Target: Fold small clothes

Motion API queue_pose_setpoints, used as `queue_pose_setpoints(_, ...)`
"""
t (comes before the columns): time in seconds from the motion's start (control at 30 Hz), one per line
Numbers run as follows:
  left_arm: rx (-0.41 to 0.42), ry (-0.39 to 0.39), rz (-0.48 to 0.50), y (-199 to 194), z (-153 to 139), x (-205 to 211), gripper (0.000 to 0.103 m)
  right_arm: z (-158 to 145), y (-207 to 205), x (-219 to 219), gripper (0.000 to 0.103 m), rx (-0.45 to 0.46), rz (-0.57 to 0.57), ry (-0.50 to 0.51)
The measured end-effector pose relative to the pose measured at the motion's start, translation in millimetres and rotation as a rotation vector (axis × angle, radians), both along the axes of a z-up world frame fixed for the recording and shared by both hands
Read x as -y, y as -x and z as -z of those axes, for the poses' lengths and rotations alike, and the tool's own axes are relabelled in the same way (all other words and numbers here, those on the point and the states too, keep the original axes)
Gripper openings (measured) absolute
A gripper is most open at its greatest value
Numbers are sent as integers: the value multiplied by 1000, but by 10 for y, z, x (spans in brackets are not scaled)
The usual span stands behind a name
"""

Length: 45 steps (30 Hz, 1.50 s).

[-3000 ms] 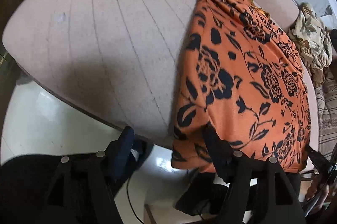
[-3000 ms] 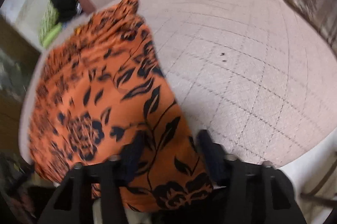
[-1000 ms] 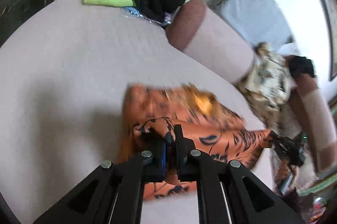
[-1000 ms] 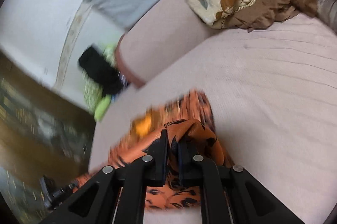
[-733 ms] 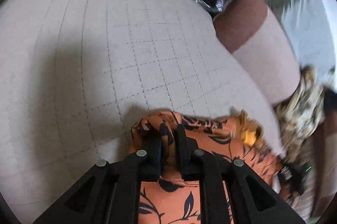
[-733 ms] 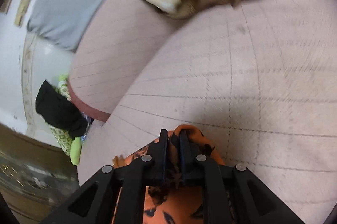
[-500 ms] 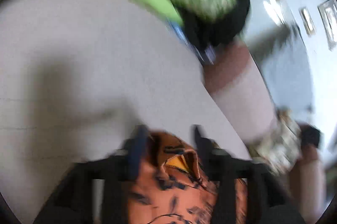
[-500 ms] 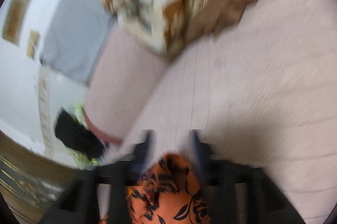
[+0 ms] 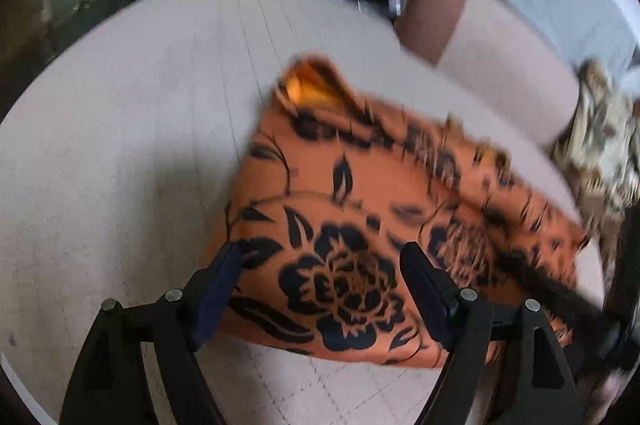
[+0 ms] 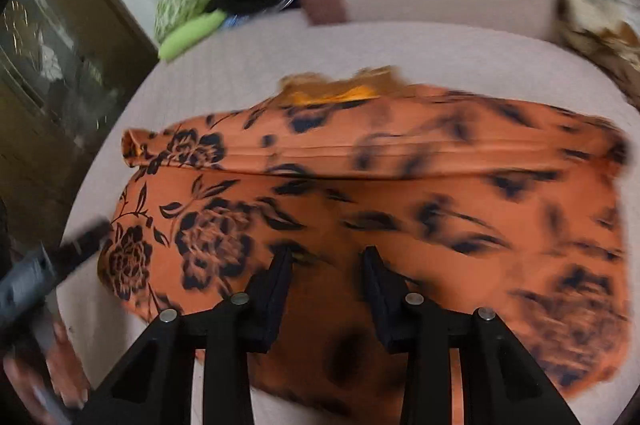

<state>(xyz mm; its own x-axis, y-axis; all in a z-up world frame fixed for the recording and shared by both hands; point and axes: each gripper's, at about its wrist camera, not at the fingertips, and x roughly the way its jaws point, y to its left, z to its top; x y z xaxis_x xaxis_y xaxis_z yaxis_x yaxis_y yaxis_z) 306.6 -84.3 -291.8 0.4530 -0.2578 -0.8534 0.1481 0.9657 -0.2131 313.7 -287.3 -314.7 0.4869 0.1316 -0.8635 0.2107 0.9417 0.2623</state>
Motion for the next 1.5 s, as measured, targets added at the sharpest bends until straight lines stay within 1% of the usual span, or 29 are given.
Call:
queue_pose_setpoints(0.03, -3, -16, -1, 8, 33, 16, 82, 45, -231, -37, 39, -13, 7, 24)
queue_pose_setpoints(0.1, -28, -40, -6, -75, 102, 27, 82, 70, -550, -25, 39, -17, 24, 52)
queue_pose_setpoints(0.17, -26, -72, -9, -163, 118, 45, 82, 30, -945, 93, 39, 9, 77, 80)
queue_pose_setpoints(0.2, -27, -88, -12, -215, 139, 36, 82, -6, -1060, 170, 39, 31, 107, 80)
queue_pose_setpoints(0.27, -57, -75, -40, -317, 188, -32, 82, -151, -1190, 435, 39, 118, 236, 52)
queue_pose_setpoints(0.33, -92, -28, -70, -414, 231, -114, 82, -272, -1129, 653, 39, 175, 332, 0)
queue_pose_setpoints(0.37, -105, -4, -87, -452, 241, -151, 82, -337, -1040, 731, 39, 196, 353, -8)
queue_pose_setpoints(0.4, -106, 6, -103, -474, 234, -182, 82, -390, -917, 764, 39, 206, 354, 6)
queue_pose_setpoints(0.47, -95, -5, -120, -493, 202, -200, 82, -425, -720, 860, 39, 199, 350, 47)
queue_pose_setpoints(0.57, -90, -14, -142, -472, 155, -233, 82, -361, -340, 1037, 39, 147, 356, 84)
queue_pose_setpoints(0.63, -93, -9, -158, -455, 121, -255, 82, -265, -96, 1144, 40, 80, 368, 118)
queue_pose_setpoints(0.7, -99, -11, -173, -428, 125, -363, 82, -12, -26, 1287, 40, -36, 396, 153)
queue_pose_setpoints(0.73, -104, -6, -178, -440, 133, -391, 82, 19, -14, 1330, 40, -41, 406, 138)
queue_pose_setpoints(0.8, -106, 10, -195, -402, 112, -504, 82, -103, -63, 1235, 41, -23, 435, 129)
queue_pose_setpoints(0.83, -91, 8, -214, -411, 75, -541, 82, -159, -115, 1161, 41, -6, 410, 110)
queue_pose_setpoints(0.87, -71, -6, -230, -428, 59, -526, 82, -260, -262, 934, 41, 34, 324, 72)
queue_pose_setpoints(0.9, -54, -26, -245, -443, 28, -547, 82, -302, -321, 786, 41, 47, 275, 69)
queue_pose_setpoints(0.97, -41, -45, -258, -509, 20, -571, 82, -392, -622, 303, 41, 73, 140, 77)
queue_pose_setpoints(1.07, -72, -49, -253, -569, 75, -589, 82, -359, -1025, -294, 41, 89, -7, -6)
queue_pose_setpoints(1.1, -90, -53, -252, -596, 110, -595, 82, -309, -1083, -462, 41, 83, -29, -25)
queue_pose_setpoints(1.2, -97, -61, -246, -688, 151, -576, 82, 24, -1425, -784, 42, 16, -57, -69)
queue_pose_setpoints(1.23, -94, -70, -241, -712, 155, -565, 82, 134, -1522, -853, 45, -11, -42, -40)
queue_pose_setpoints(1.27, -93, -83, -236, -737, 160, -556, 82, 141, -1557, -912, 45, 41, -28, 17)
queue_pose_setpoints(1.3, -93, -89, -235, -762, 162, -552, 82, 127, -1575, -945, 49, 65, -36, 52)
queue_pose_setpoints(1.33, -96, -86, -237, -783, 160, -551, 82, 130, -1591, -955, 50, 42, -52, 59)
queue_pose_setpoints(1.37, -93, -74, -245, -779, 140, -562, 82, 96, -1556, -923, 50, 50, -49, 42)
queue_pose_setpoints(1.43, -67, -76, -254, -749, 96, -549, 82, -15, -1429, -781, 50, 72, -40, -52)
queue_pose_setpoints(1.47, -29, -88, -248, -720, 28, -529, 82, -74, -1321, -654, 50, 87, -19, -92)
queue_pose_setpoints(1.5, 3, -100, -241, -697, -24, -503, 82, -114, -1250, -583, 50, 102, 6, -101)
